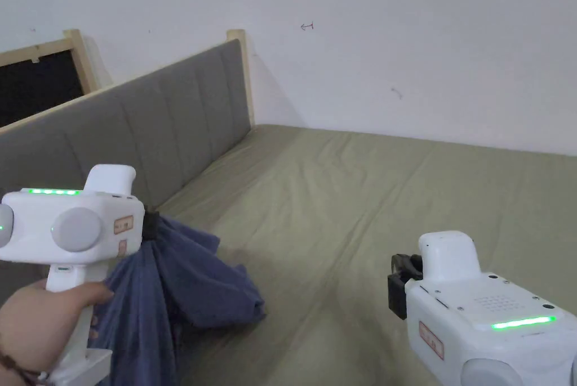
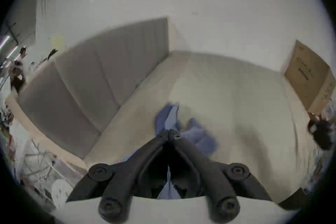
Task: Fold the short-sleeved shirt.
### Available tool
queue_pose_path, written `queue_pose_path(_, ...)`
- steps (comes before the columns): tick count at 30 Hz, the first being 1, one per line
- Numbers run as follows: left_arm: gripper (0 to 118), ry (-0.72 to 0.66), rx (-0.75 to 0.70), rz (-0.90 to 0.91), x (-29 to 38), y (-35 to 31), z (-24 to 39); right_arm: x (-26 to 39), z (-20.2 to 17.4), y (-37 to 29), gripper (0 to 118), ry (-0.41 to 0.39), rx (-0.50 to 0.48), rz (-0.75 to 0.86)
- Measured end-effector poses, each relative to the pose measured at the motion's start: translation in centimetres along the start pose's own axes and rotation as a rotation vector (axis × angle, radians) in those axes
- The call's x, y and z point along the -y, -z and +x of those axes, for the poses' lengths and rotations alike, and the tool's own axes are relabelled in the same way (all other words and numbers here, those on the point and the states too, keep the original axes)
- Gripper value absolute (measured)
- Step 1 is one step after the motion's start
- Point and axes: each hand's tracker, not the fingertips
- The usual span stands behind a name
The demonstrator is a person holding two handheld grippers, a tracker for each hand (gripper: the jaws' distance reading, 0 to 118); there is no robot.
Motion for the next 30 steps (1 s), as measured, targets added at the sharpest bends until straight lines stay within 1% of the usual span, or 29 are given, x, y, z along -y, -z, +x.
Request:
queue_pose_path(4,0,0.126,0.149,0.108,-5.8,-5.8,6.7,-0.7,2.7,-4.1,0,0.052,0.068,0.062)
queue_pose_path(6,0,0.142,0.229,0.143,-8.1,-8.0,10.4,-1.2,4.2,-6.1,0,0.072,0.086,0.083)
queue_pose_path(9,0,0.152,0.347,0.200,-10.7,-9.9,15.5,-1.6,6.8,-9.5,0,0.082,0.138,0.126)
queue_pose_path(13,0,0.220,0.454,0.189,-12.3,-10.1,22.6,-1.6,10.6,-13.9,0,0.082,0.235,0.160)
queue_pose_path(16,0,0.259,0.555,0.085,-11.2,-7.8,28.5,-1.0,14.1,-16.8,0,0.135,0.294,0.159)
queue_pose_path(17,0,0.243,0.599,0.015,-10.4,-6.4,30.7,-0.6,15.3,-17.6,0,0.160,0.300,0.165)
queue_pose_path(19,0,0.248,0.663,-0.113,-7.9,-3.1,34.7,0.4,17.2,-18.6,0,0.192,0.352,0.154)
queue_pose_path(20,0,0.274,0.675,-0.169,-6.2,-1.3,37.0,1.0,18.0,-18.8,0,0.199,0.387,0.140)
queue_pose_path(22,0,0.322,0.673,-0.301,-2.0,2.6,41.4,2.4,19.5,-19.0,0,0.222,0.427,0.116)
queue_pose_path(24,0,0.344,0.642,-0.438,2.2,6.9,44.1,3.8,20.6,-18.5,0,0.258,0.441,0.075)
queue_pose_path(26,0,0.307,0.617,-0.575,6.4,10.3,45.3,5.0,21.2,-18.0,0,0.284,0.428,0.040)
queue_pose_path(27,7,0.279,0.615,-0.648,8.7,11.7,45.5,5.6,21.4,-17.7,0,0.283,0.428,0.025)
queue_pose_path(28,22,0.243,0.622,-0.706,10.1,12.8,45.4,6.1,21.3,-17.4,0,0.282,0.432,0.012)
queue_pose_path(29,55,0.201,0.625,-0.737,11.3,13.5,45.0,6.6,21.3,-17.1,0,0.280,0.435,-0.001)
queue_pose_path(30,75,0.168,0.631,-0.749,12.1,13.9,44.4,7.0,21.2,-16.8,0,0.282,0.432,-0.011)
